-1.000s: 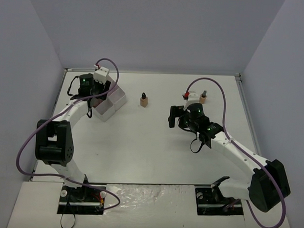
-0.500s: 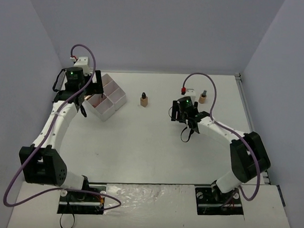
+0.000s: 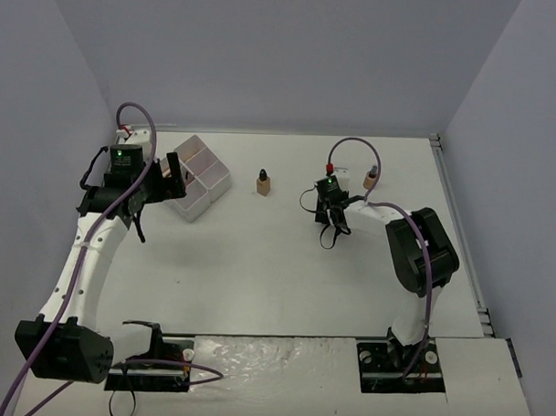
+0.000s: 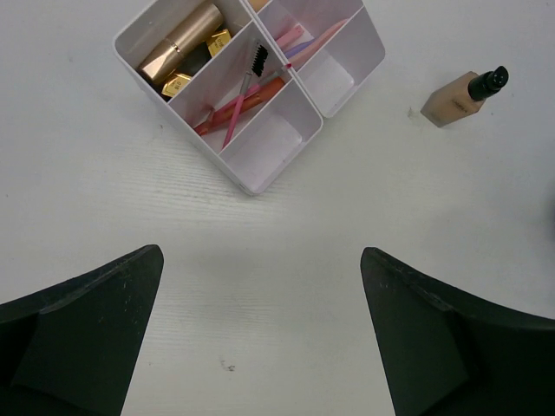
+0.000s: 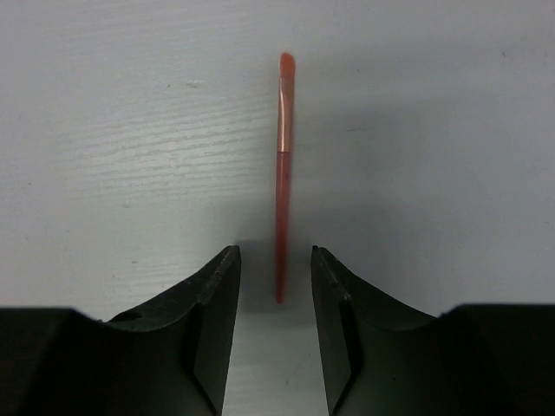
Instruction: Organize the makeup
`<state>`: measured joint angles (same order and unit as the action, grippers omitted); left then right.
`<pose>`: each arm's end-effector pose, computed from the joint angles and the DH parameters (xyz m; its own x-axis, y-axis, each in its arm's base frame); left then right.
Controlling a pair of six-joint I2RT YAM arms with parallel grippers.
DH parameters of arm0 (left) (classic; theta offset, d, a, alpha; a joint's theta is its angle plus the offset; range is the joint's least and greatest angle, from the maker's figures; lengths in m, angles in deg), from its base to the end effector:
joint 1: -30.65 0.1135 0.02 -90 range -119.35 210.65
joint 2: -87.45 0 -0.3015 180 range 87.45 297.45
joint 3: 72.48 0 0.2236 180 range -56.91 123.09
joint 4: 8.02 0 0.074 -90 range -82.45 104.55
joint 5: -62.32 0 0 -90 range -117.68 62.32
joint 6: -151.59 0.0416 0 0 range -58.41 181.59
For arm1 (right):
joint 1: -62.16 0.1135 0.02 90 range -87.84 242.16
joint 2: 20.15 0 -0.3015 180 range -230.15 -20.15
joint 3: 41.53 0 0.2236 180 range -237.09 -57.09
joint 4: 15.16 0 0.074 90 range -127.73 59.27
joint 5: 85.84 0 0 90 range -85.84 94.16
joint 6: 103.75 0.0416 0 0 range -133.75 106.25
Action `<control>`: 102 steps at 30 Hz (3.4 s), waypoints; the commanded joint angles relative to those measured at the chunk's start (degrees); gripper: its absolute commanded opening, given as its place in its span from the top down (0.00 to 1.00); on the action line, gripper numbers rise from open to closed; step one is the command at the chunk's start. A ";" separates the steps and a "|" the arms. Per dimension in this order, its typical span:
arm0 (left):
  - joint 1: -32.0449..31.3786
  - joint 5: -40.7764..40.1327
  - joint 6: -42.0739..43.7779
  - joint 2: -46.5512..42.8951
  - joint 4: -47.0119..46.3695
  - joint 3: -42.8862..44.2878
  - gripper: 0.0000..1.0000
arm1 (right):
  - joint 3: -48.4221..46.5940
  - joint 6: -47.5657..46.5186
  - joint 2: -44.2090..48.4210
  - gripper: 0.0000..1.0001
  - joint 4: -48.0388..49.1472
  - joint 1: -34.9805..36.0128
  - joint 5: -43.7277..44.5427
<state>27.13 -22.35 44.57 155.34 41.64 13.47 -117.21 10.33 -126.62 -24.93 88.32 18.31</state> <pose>0.2168 -0.0172 0.4017 -0.5411 -0.2587 -0.8002 -0.0191 0.9550 -0.2958 0.3495 0.1604 0.2138 -0.6393 0.1268 -0.7585 0.0000 0.9863 0.1649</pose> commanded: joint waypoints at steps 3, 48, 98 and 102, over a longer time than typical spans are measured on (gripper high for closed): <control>-1.99 3.18 -2.17 -2.76 0.72 2.25 0.03 | -1.82 1.25 -1.23 0.79 1.49 -2.25 2.00; -31.63 6.35 -25.87 15.26 -12.28 15.50 0.49 | 8.52 -2.99 34.84 1.00 24.52 19.46 -19.78; -0.76 6.87 34.24 24.74 -38.78 2.98 1.00 | 14.67 -6.15 41.34 0.00 9.29 15.76 -8.79; 0.11 6.85 33.78 25.36 -40.56 1.38 1.00 | 14.95 -6.22 41.45 0.00 8.61 15.01 -8.97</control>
<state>26.41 -17.91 76.46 182.16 8.93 14.13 -101.77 4.82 -87.30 -18.46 104.27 8.11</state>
